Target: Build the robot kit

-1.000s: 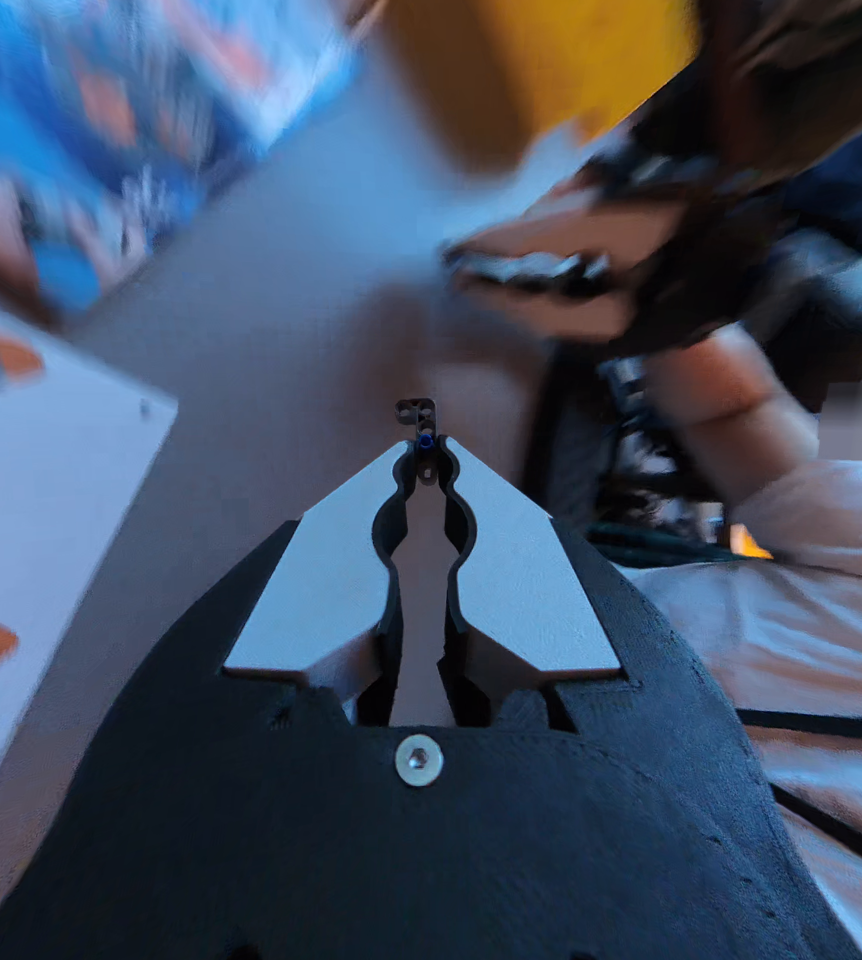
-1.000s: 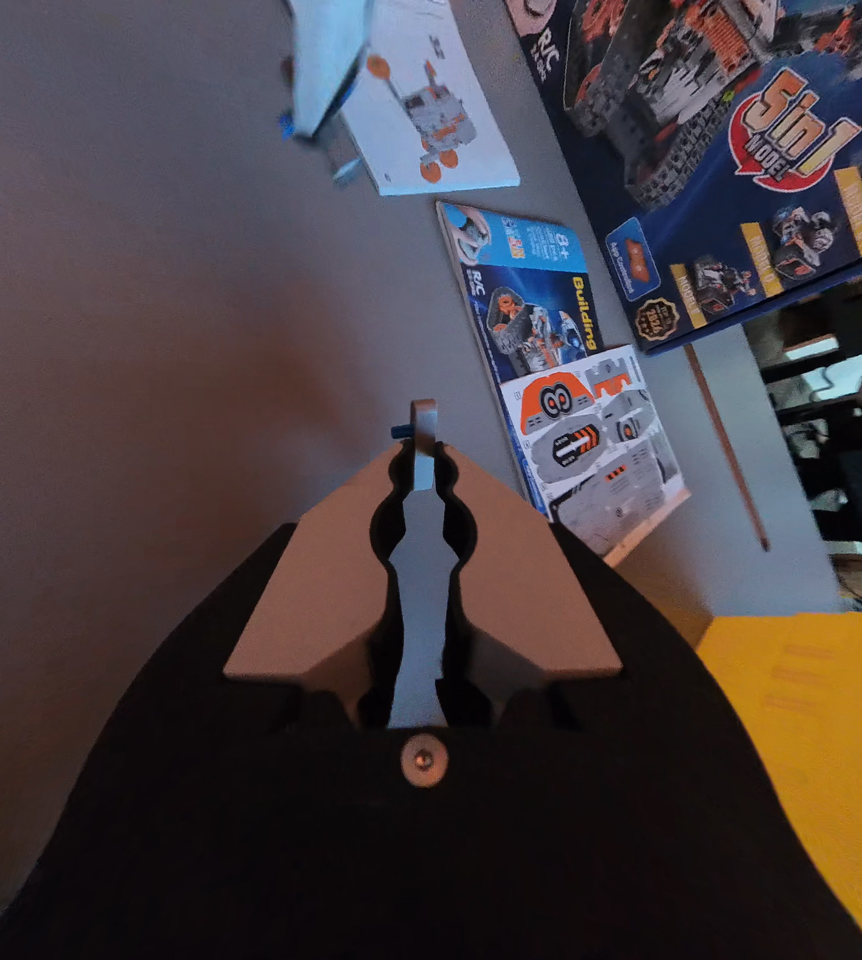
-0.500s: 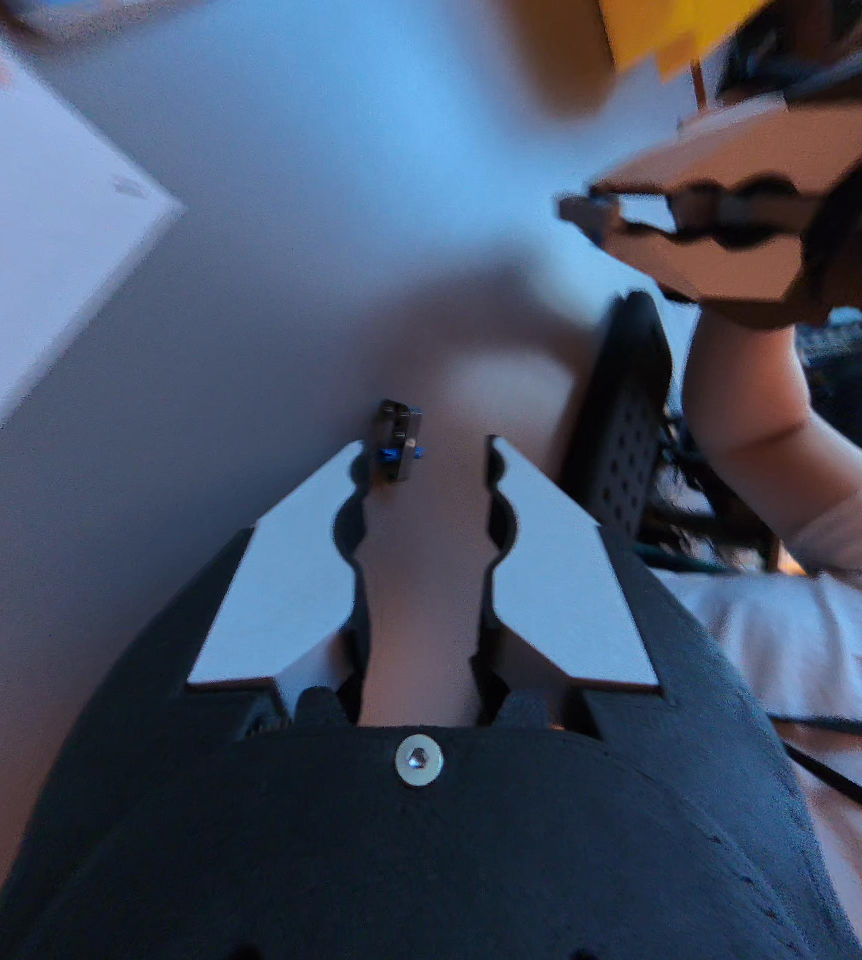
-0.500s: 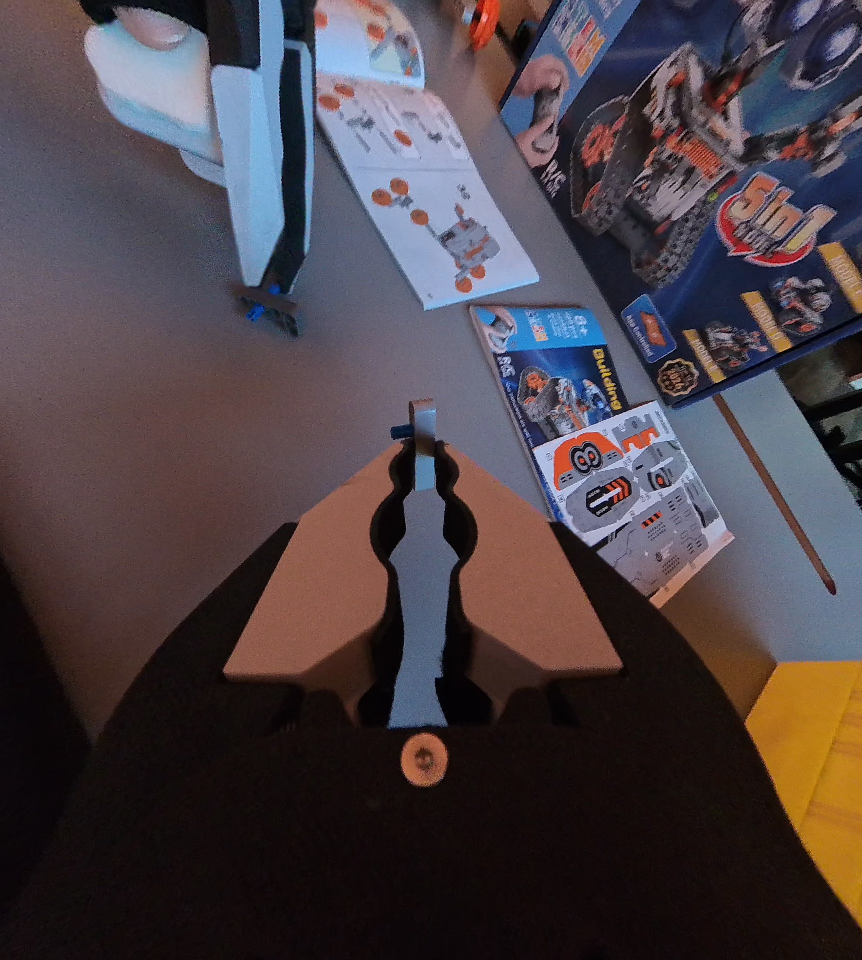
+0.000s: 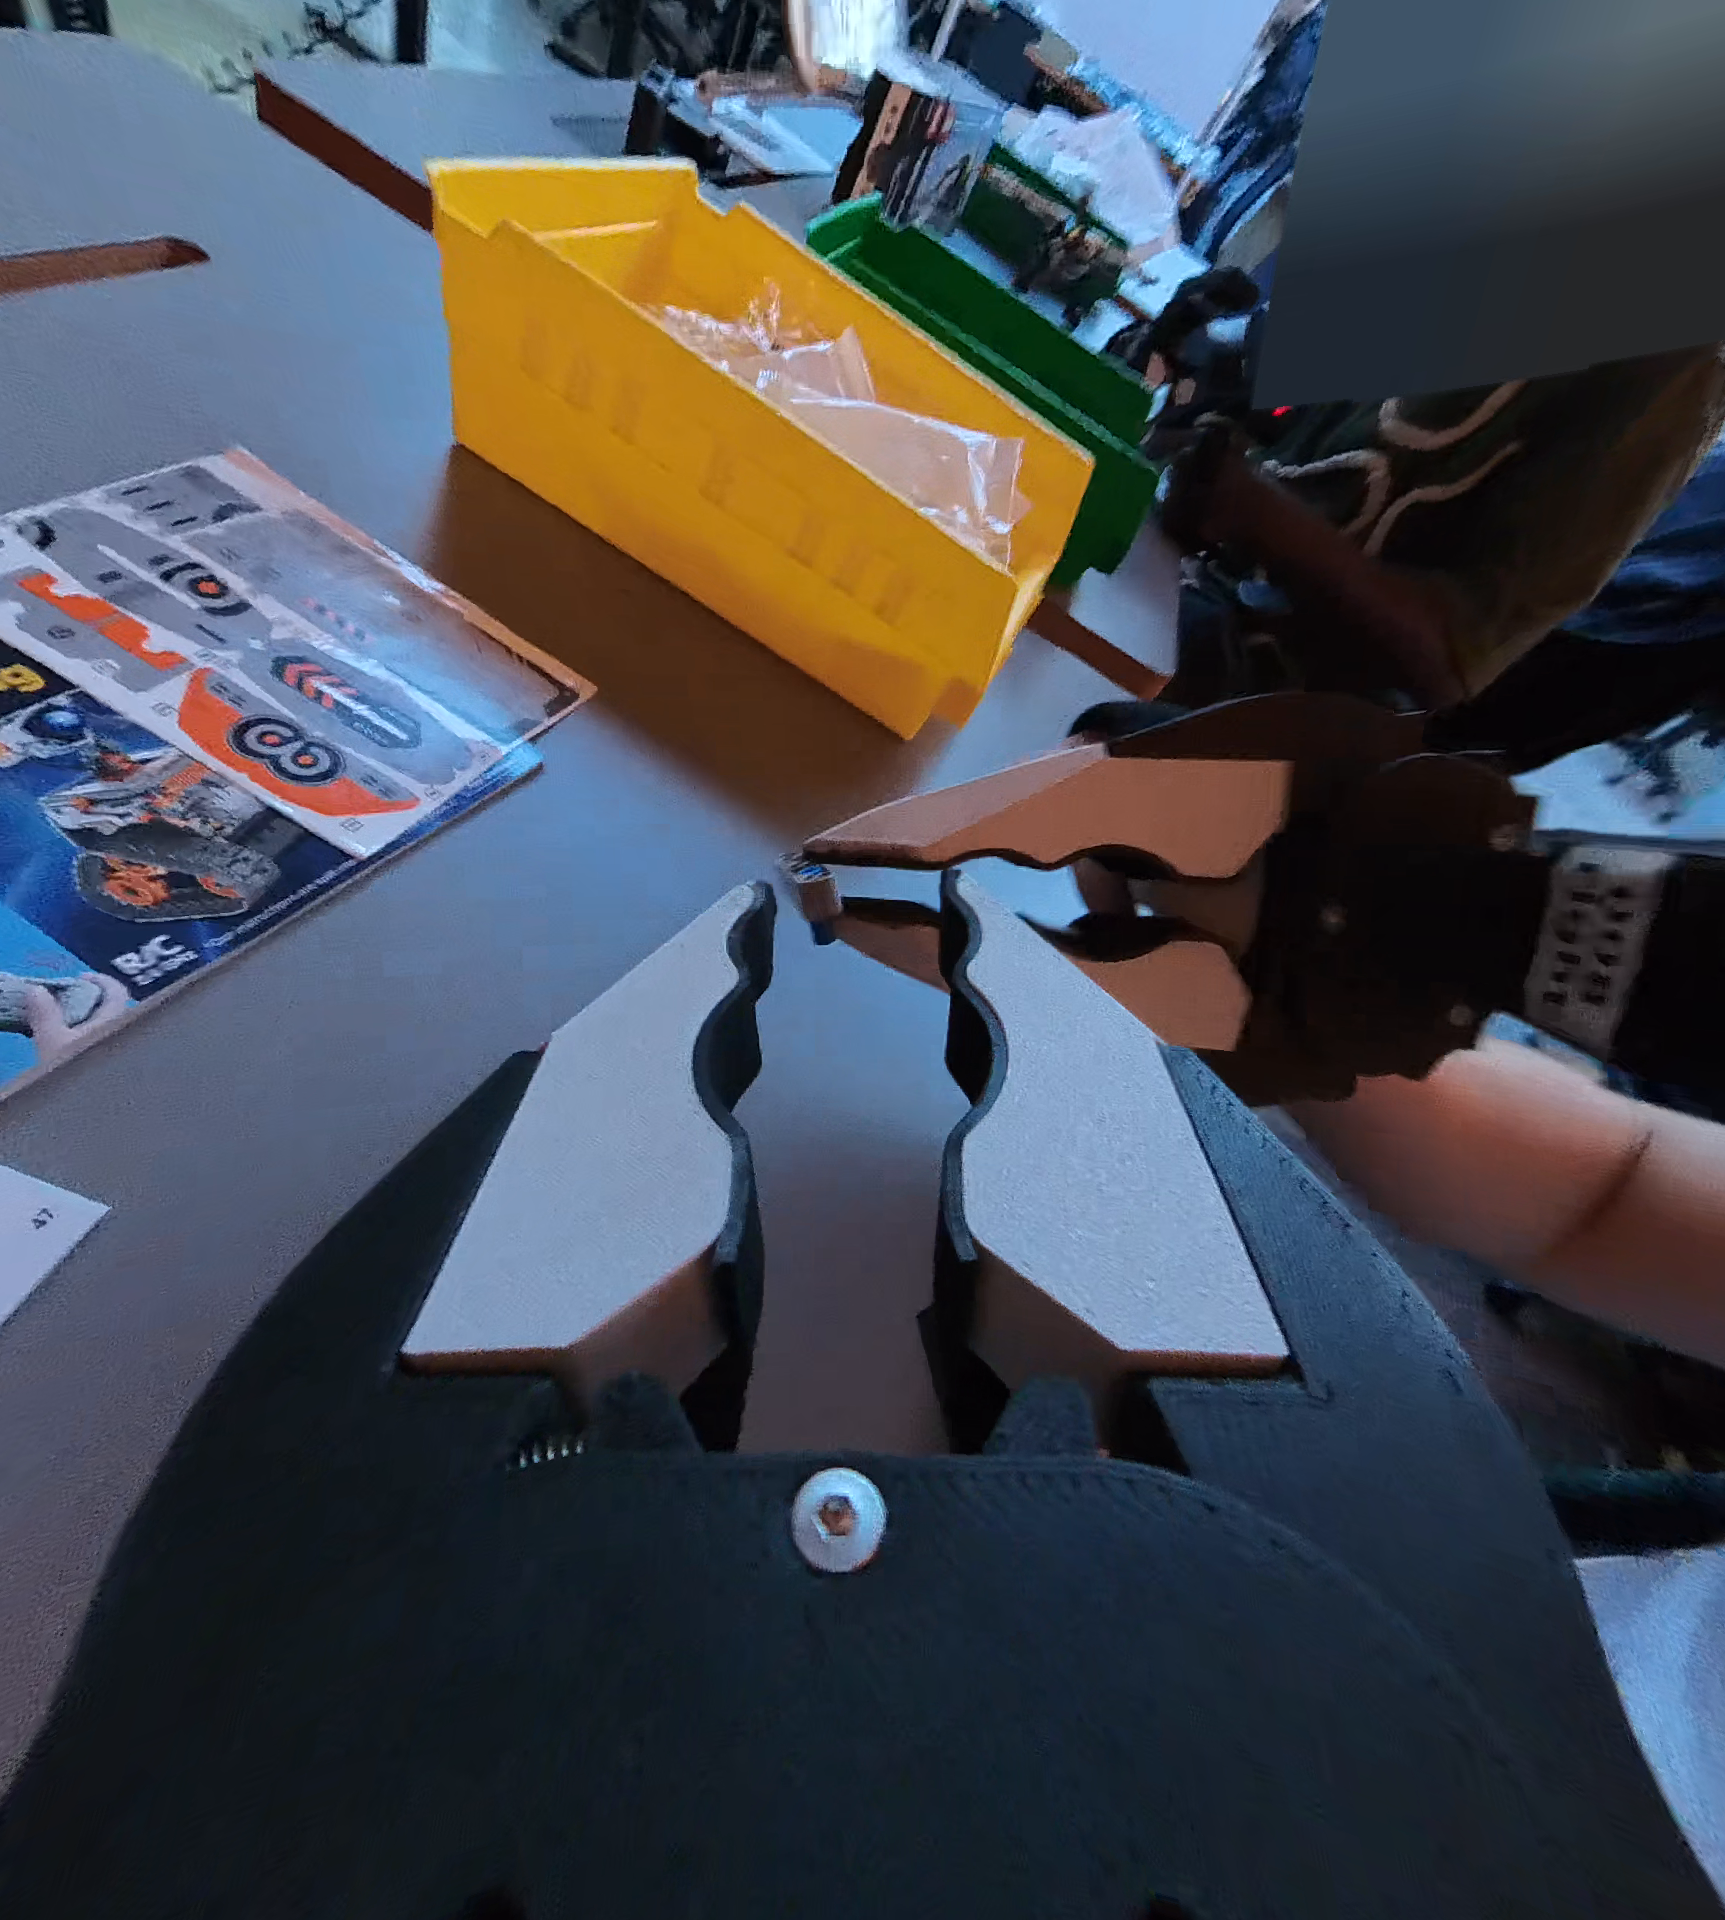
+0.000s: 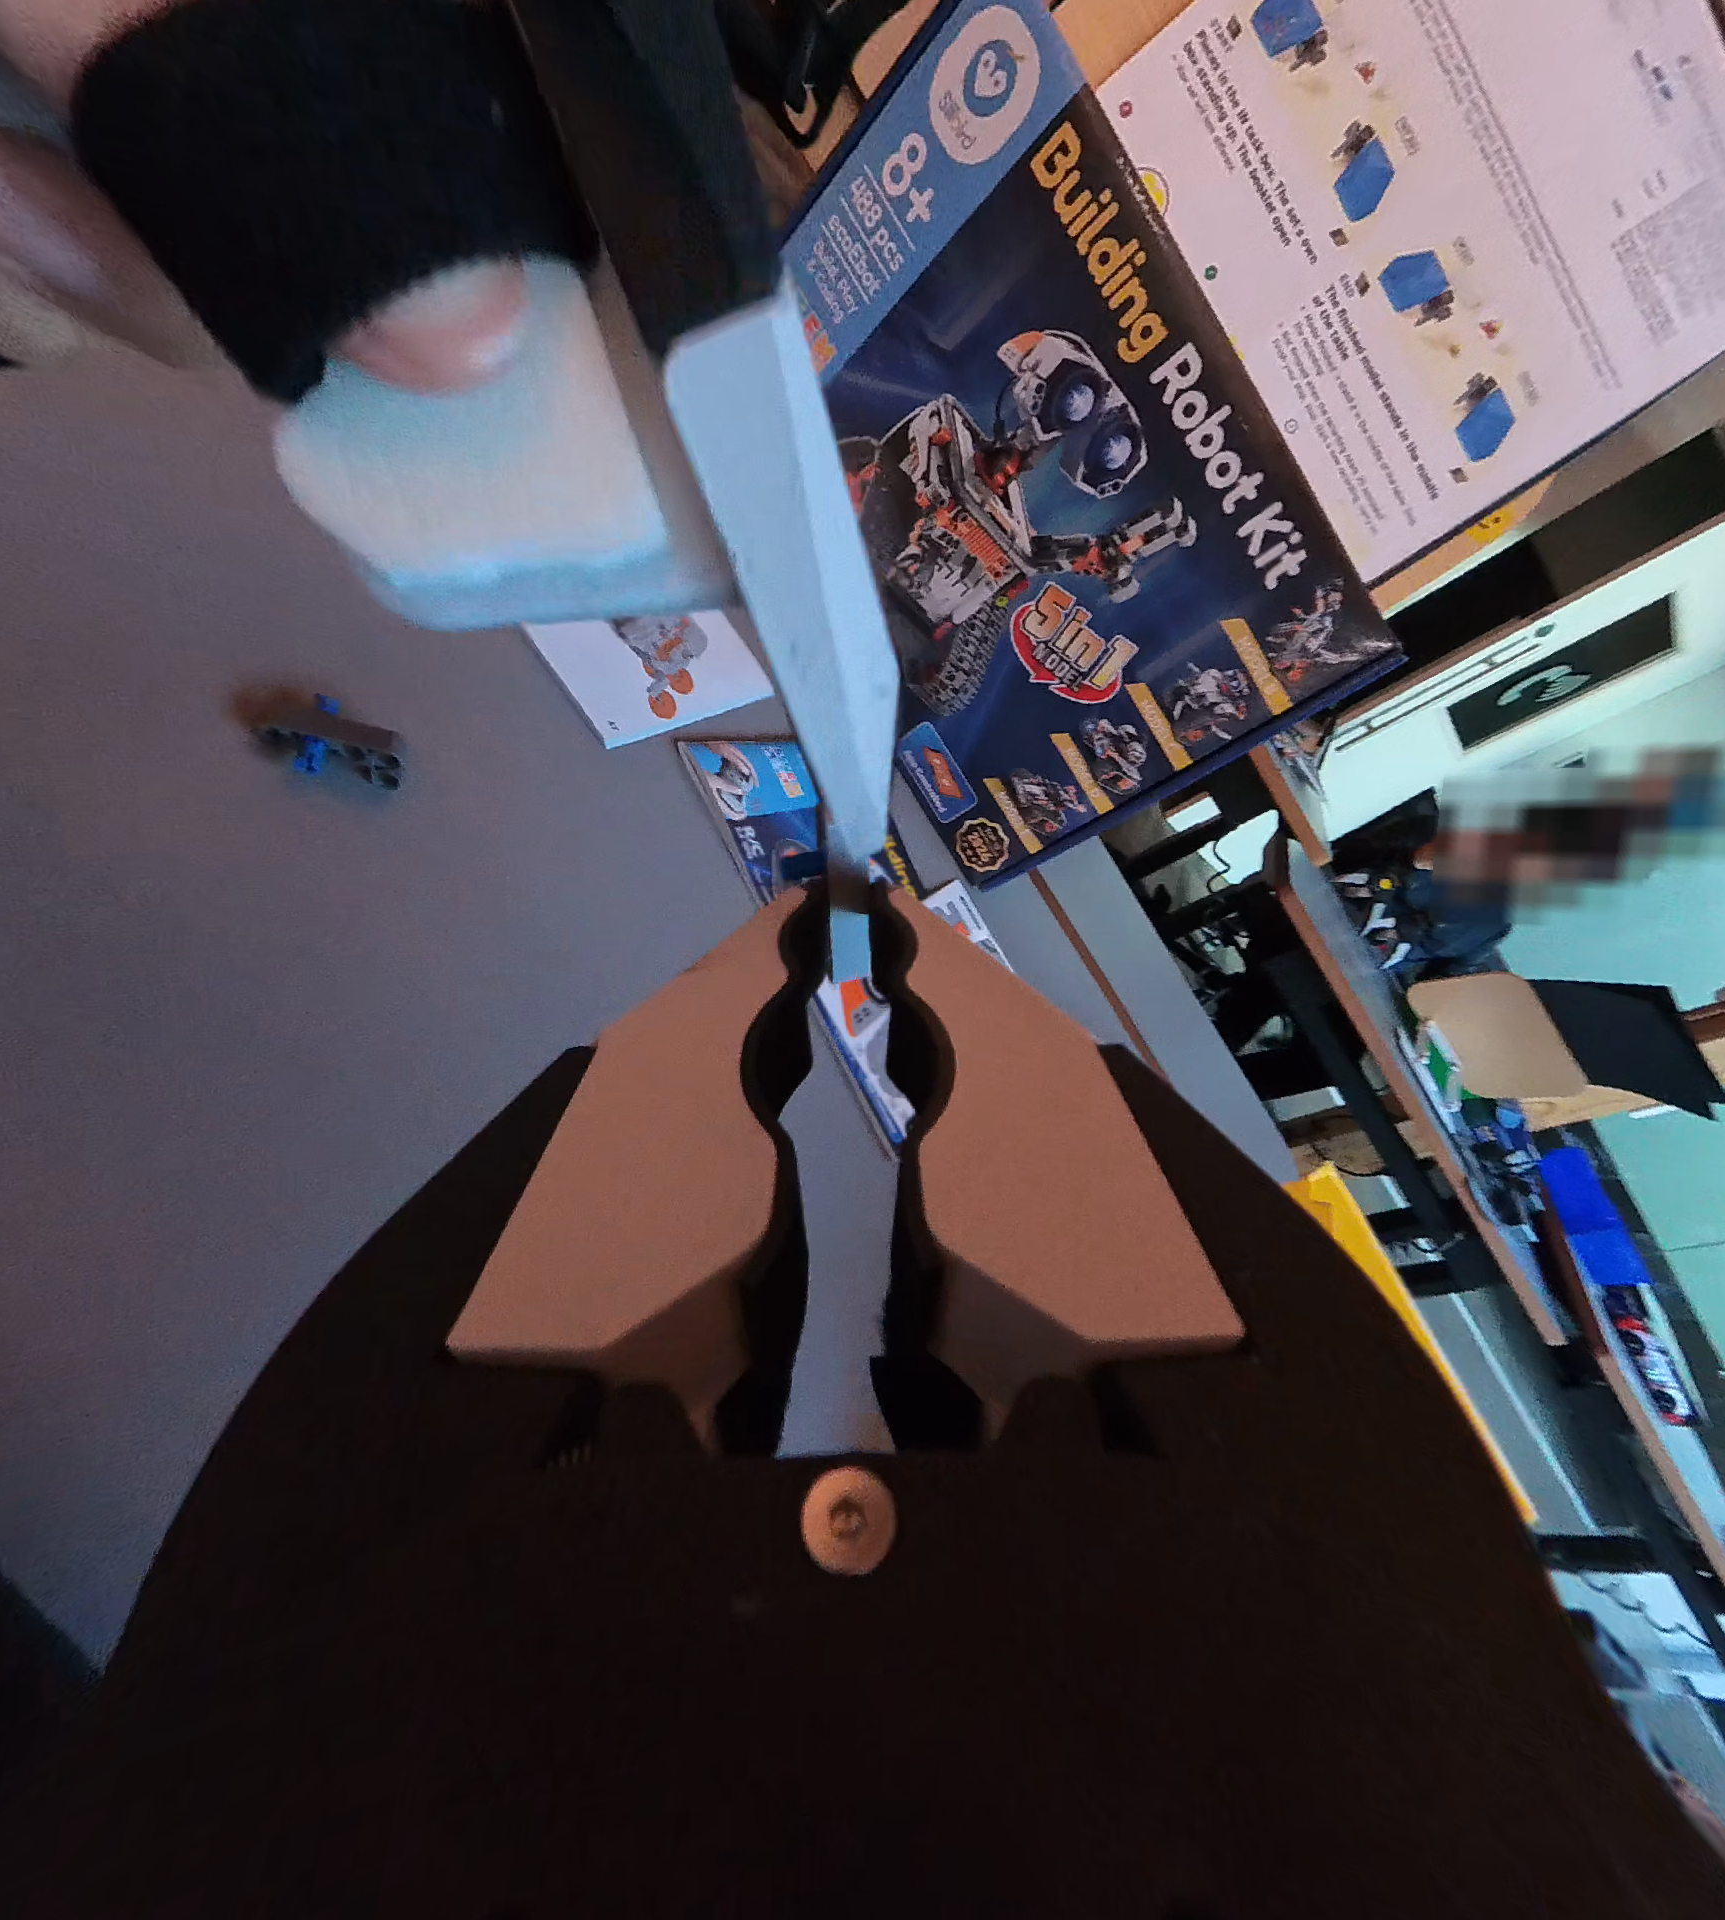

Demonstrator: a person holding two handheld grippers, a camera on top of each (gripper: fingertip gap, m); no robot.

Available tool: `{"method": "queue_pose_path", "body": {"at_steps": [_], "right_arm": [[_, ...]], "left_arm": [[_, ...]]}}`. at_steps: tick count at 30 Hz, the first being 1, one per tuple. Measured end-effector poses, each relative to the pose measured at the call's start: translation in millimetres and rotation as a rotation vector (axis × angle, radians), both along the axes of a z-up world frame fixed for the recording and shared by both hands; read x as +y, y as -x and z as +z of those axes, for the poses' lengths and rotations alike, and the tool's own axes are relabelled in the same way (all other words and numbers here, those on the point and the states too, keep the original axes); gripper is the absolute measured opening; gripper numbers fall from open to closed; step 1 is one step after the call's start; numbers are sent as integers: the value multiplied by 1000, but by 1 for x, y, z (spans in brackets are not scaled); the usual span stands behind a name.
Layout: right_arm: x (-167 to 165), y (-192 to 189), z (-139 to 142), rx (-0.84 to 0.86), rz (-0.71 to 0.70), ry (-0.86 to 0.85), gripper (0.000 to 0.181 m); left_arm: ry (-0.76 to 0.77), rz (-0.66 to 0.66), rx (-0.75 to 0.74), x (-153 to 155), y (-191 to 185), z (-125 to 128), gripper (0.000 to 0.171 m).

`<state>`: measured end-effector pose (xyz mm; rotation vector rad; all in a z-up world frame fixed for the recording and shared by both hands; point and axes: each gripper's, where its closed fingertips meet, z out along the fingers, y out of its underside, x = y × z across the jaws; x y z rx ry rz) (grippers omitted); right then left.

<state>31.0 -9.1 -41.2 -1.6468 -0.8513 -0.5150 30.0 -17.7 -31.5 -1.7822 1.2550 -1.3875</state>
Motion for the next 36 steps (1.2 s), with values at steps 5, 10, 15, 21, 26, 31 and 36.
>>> {"method": "queue_pose_path", "body": {"at_steps": [5,10,15,21,26,31,36], "right_arm": [[0,-3,5,-35,-4,-13,6],[-9,8,0,46,144,104,15],[-36,18,13,511,436,513,25],[-45,32,28,608,587,785,21],[-37,34,27,562,572,803,15],[-38,33,24,563,579,820,2],[-33,31,17,619,556,821,17]], "left_arm": [[-97,54,-16,8,-7,-2,5],[-77,-122,1,-2,-1,-3,4],[-159,-405,-62,-28,22,17,5],[-244,-499,23,-33,26,22,5],[-285,-534,49,-36,26,22,4],[-295,-532,78,-36,24,17,5],[-248,-528,39,-36,20,25,5]]}}
